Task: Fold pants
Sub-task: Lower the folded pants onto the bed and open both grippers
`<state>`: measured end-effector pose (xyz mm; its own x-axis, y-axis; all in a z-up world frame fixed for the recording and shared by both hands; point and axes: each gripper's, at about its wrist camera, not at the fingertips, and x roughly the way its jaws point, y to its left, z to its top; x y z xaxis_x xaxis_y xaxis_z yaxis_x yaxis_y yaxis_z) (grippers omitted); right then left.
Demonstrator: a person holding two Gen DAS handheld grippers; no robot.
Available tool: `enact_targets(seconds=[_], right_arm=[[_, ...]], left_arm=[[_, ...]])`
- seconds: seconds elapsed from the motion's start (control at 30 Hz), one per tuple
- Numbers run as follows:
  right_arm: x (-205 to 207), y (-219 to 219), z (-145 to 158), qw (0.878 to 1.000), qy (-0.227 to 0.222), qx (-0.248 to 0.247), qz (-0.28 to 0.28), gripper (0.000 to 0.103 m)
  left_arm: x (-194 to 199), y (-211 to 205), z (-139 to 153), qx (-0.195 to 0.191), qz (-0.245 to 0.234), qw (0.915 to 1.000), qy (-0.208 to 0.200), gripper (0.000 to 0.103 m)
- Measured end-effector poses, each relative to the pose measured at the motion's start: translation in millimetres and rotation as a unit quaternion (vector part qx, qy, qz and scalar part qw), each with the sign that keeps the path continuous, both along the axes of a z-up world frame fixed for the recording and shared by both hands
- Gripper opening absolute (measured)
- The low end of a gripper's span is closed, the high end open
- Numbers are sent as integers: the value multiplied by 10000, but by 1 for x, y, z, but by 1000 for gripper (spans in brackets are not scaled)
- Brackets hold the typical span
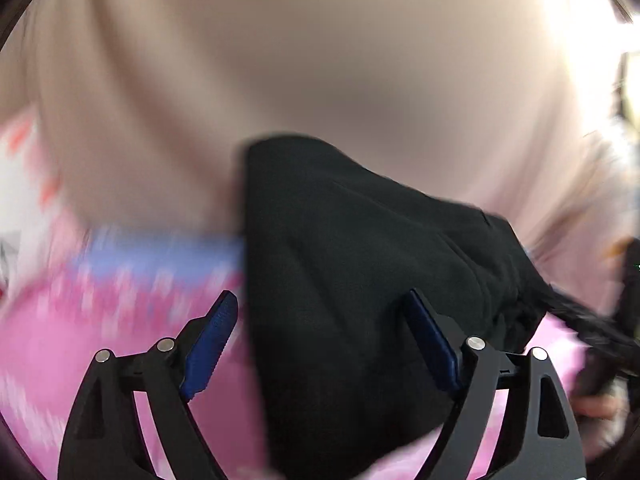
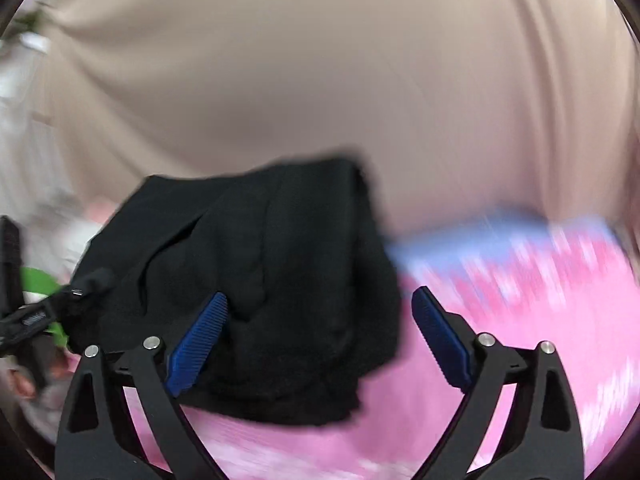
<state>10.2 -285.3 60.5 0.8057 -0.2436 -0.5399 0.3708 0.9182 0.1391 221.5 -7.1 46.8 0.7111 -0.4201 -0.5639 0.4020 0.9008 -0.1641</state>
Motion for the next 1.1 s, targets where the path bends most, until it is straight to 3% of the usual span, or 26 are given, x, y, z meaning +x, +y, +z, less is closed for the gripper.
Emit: enact_targets(seconds=[0.03,0.1,0.17,0.27,0.33,0.47,0.5,0.57,0.6,0.67,0.7,0.8,0.9,0.93,1.0,1.1], right_arm=[[-4,-12,-28,9993,217,299,-88,72],[-18,-22,-54,9975,316,627,-124,73],[-25,-24,-68,9963,428,729,-140,73],[-19,-27,-70,9939,436,1017,2,76],[-10,-31,-70,9920,370,1201,79,82],[19,-33,-78,9904,498,1285,102,85],[25,-32,-82,9899,553,1297,134,84],[42,-30,-92,9877,752,1343,258,51],[45,-27,-94,9885,797,1259,252,48],[50,-12,-83,9935,744,817,276,36],[49,-6,-75,9956,637,638,265,36],[51,-3,-62,9984,398,351,196,37],[61,-18,-91,9940,957,518,86,52],[52,-22,-95,9937,906,665,43,57],[35,-23,-86,9948,697,738,-41,55],[7,-9,-44,9994,159,216,-198,44]], left_arm=[[10,0,-23,102,80,9995,298,64],[21,6,-69,27,94,9958,907,63],[22,13,-92,-34,187,9936,1113,63],[24,17,-101,-364,172,9903,1333,65],[31,17,-108,-562,161,9868,1509,72],[46,21,-117,-670,272,9822,1736,77],[50,21,-118,-692,253,9819,1744,77],[54,18,-118,-710,157,9824,1720,70],[56,17,-117,-743,58,9824,1713,59],[56,14,-108,-779,-6,9839,1611,50],[54,14,-103,-759,10,9859,1493,45],[55,13,-96,-753,35,9875,1384,45],[61,10,-111,-484,108,9880,1460,59],[57,13,-111,-509,128,9882,1439,59],[46,22,-101,-472,245,9905,1266,57],[29,36,-74,-516,364,9943,863,56]])
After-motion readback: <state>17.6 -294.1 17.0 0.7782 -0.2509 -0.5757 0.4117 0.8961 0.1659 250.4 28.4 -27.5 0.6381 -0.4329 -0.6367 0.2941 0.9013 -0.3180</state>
